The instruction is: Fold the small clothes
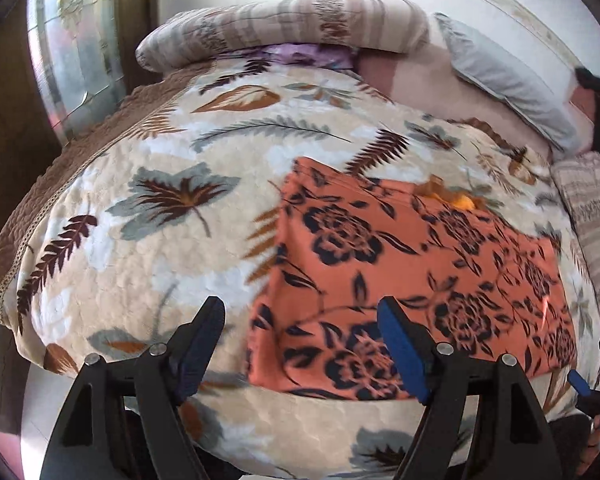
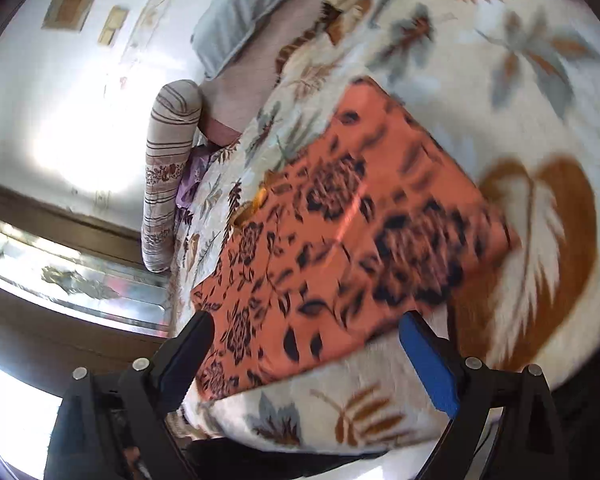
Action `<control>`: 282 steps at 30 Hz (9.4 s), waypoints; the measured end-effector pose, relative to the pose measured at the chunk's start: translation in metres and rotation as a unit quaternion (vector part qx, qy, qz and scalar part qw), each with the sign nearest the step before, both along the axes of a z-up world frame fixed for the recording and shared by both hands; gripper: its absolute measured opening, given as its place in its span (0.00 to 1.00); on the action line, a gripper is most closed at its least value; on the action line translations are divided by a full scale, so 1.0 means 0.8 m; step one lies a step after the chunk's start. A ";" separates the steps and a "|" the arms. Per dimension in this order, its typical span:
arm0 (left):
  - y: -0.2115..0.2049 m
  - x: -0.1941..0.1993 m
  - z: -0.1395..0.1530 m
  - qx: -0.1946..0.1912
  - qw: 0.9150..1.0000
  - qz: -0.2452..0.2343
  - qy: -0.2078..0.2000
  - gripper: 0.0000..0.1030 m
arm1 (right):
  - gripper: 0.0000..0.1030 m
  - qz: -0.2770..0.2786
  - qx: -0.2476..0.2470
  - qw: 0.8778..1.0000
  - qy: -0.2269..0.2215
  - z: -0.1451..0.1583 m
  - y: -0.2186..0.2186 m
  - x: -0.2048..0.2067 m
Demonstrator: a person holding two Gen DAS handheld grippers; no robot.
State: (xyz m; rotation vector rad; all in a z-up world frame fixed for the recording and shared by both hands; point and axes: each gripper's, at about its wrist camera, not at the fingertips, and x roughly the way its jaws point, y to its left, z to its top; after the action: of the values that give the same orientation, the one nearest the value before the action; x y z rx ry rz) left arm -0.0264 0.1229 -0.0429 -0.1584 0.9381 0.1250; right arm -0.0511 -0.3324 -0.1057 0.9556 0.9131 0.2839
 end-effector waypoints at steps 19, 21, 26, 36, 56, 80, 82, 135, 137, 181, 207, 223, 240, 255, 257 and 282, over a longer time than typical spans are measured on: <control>-0.074 -0.010 -0.001 0.035 0.999 -0.031 0.011 0.77 | 0.92 -0.027 0.022 0.999 0.030 -0.041 -0.002 -0.008; -0.075 -0.008 -0.002 0.035 0.999 -0.031 0.011 0.77 | 0.92 -0.032 0.022 0.999 0.030 -0.041 -0.005 -0.005; -0.075 -0.004 -0.007 0.034 0.999 -0.032 0.015 0.77 | 0.92 -0.043 0.027 0.998 0.035 -0.045 -0.012 0.004; -0.085 0.018 -0.021 0.030 0.999 -0.034 0.025 0.77 | 0.92 -0.060 0.029 0.997 0.047 -0.057 -0.020 0.015; -0.150 0.085 -0.080 0.062 0.993 -0.069 0.069 0.77 | 0.23 -0.073 -0.058 0.994 0.059 -0.065 -0.029 0.049; -0.156 0.099 -0.094 0.095 0.991 -0.073 0.062 0.84 | 0.54 -0.059 -0.091 0.993 0.052 -0.047 -0.052 0.036; -0.155 0.100 -0.096 0.093 0.991 -0.073 0.062 0.84 | 0.73 -0.080 -0.110 0.990 0.039 -0.029 -0.071 0.023; -0.151 0.053 -0.046 0.048 0.996 -0.069 0.037 0.90 | 0.83 -0.086 0.059 0.994 0.032 -0.068 -0.021 0.032; -0.154 0.057 -0.047 0.050 0.995 -0.071 0.038 0.90 | 0.83 -0.096 0.073 0.992 0.030 -0.068 -0.029 0.038; -0.170 0.091 -0.099 0.073 0.992 -0.070 0.080 0.94 | 0.31 -0.083 -0.029 0.996 0.033 -0.058 -0.040 0.060; -0.165 0.092 -0.100 0.067 0.992 -0.074 0.083 0.94 | 0.30 -0.082 -0.009 0.996 0.015 -0.047 -0.040 0.049; -0.167 0.093 -0.100 0.069 0.991 -0.074 0.087 0.94 | 0.33 -0.083 -0.003 0.996 0.031 -0.062 -0.048 0.057; -0.164 0.079 -0.083 0.067 0.993 -0.077 0.057 0.95 | 0.28 -0.068 -0.039 0.996 0.036 -0.055 -0.046 0.065; -0.148 0.073 -0.078 0.052 0.994 -0.076 0.059 0.97 | 0.32 -0.090 -0.017 0.995 0.036 -0.064 -0.060 0.046; -0.138 0.063 -0.060 0.041 0.997 -0.062 0.032 0.97 | 0.53 -0.099 0.020 0.995 0.021 -0.065 -0.067 0.042; 0.045 0.011 -0.011 -0.031 0.997 0.055 -0.038 0.98 | 0.12 0.066 -0.302 0.931 -0.196 0.151 0.191 0.076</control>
State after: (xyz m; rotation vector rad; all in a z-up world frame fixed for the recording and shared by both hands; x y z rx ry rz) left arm -0.0176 0.1588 -0.0513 -0.2709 0.8573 0.1904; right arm 0.0096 -0.1794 0.0151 0.2505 0.6316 0.2720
